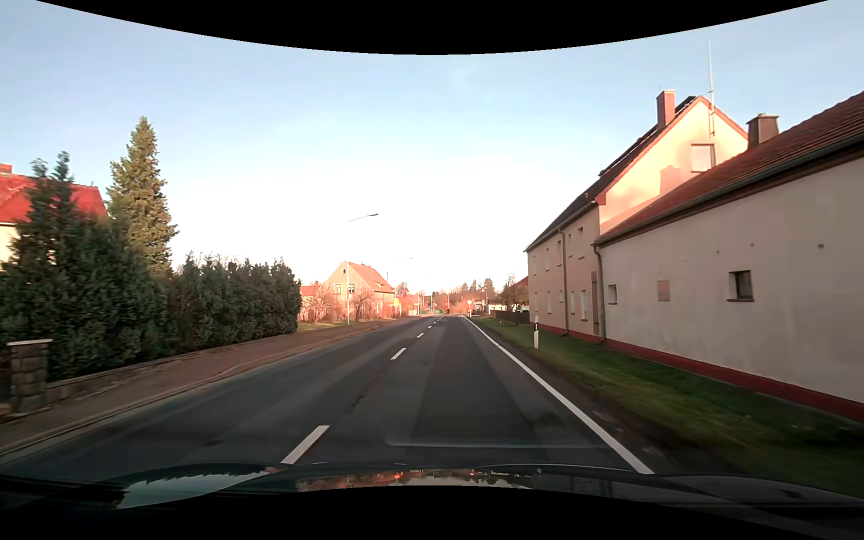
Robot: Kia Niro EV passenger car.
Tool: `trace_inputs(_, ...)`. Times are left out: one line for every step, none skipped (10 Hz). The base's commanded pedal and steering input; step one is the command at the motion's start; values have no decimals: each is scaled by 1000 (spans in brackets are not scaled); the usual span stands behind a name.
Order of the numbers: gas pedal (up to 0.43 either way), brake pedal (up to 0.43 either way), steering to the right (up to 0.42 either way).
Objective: Follow the waypoints while adhering to traffic rules and regulations
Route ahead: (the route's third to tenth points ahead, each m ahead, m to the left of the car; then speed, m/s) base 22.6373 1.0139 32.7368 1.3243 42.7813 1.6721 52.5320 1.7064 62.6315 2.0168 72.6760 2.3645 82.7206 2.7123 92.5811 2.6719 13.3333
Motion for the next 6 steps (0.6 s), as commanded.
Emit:
trace_inputs(130,0,-3)
trace_inputs(130,0,-4)
trace_inputs(130,0,-3)
trace_inputs(130,0,-4)
trace_inputs(130,0,-3)
trace_inputs(130,0,-4)
